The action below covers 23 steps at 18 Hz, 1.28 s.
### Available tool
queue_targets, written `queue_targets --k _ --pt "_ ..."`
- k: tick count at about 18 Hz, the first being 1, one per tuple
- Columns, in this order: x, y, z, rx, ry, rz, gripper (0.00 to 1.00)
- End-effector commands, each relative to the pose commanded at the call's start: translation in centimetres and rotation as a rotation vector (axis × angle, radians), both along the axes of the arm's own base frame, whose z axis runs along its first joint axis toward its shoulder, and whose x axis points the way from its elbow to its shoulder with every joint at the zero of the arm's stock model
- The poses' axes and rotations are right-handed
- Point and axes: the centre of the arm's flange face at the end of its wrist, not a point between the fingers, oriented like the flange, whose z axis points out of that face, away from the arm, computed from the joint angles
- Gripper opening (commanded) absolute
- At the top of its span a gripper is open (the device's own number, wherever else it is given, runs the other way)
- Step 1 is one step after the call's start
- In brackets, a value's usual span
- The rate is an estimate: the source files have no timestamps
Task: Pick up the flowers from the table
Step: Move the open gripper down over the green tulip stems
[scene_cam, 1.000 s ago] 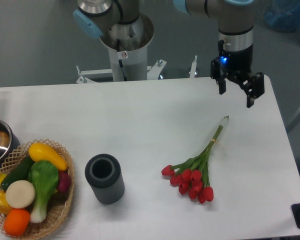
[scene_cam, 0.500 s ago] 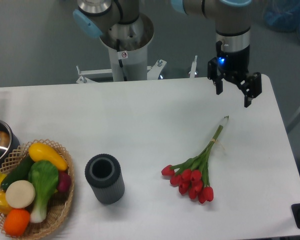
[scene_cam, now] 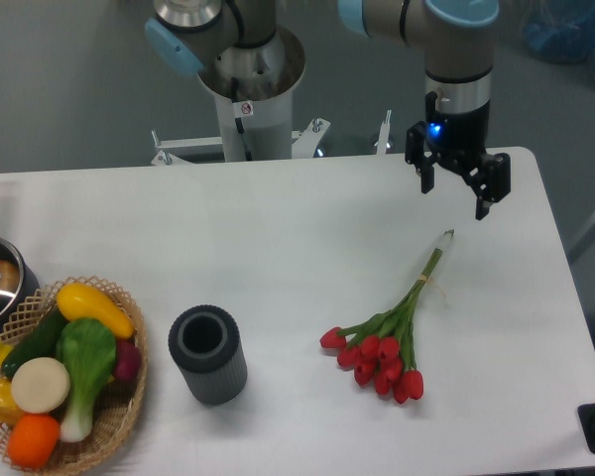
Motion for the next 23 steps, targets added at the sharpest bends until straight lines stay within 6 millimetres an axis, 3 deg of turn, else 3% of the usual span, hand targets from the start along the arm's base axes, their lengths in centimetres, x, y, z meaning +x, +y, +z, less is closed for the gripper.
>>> queue_targets --k 6,17,23 --pt "-0.7 0.5 -1.3 0.026 -0.051 0.121 1.0" --pt "-3.9 2.3 -9.8 -0.029 -0.189 0.138 1.0" --pt "-4.7 2.7 -13.1 -0.041 -0.217 0.141 1.0"
